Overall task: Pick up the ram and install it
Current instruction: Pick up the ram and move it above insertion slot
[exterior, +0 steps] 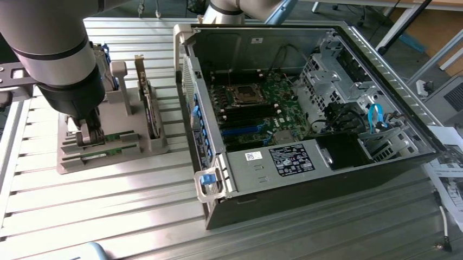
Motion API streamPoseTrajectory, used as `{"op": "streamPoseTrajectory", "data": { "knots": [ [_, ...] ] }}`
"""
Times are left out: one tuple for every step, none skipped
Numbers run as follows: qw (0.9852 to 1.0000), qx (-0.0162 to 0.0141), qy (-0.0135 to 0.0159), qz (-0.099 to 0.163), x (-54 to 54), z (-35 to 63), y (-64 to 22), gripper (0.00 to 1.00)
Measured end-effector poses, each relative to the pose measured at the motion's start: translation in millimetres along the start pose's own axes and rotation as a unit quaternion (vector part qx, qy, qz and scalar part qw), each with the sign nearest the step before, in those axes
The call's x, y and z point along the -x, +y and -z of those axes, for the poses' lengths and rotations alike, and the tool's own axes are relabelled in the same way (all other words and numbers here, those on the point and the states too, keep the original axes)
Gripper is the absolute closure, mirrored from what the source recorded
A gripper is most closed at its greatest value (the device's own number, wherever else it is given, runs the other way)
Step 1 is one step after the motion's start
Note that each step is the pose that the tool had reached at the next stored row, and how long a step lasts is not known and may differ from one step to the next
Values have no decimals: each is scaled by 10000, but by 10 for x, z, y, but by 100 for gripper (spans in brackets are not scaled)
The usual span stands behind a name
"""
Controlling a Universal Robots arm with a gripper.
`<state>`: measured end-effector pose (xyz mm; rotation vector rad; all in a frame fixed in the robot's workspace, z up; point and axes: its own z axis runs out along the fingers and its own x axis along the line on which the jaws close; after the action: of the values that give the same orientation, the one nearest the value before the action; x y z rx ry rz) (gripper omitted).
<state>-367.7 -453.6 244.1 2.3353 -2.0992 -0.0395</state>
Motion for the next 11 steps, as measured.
{"op": "streamPoseTrajectory", "data": {
  "knots": [
    [10000,0,0,0,0,-10,0,76],
    [10000,0,0,0,0,-18,-1,76],
    [10000,0,0,0,-1,-26,-1,76],
    [10000,0,0,0,-1,-35,-1,76],
    [10000,0,0,0,-1,-45,-1,76],
    [10000,0,0,0,-1,-54,-1,76],
    [10000,0,0,0,-1,-63,-1,76],
    [10000,0,0,0,-2,-72,-1,76],
    [10000,0,0,0,-2,-81,-2,76],
    [10000,0,0,0,-2,-90,-2,76],
    [10000,0,0,0,-2,-98,-2,76]
  ]
}}
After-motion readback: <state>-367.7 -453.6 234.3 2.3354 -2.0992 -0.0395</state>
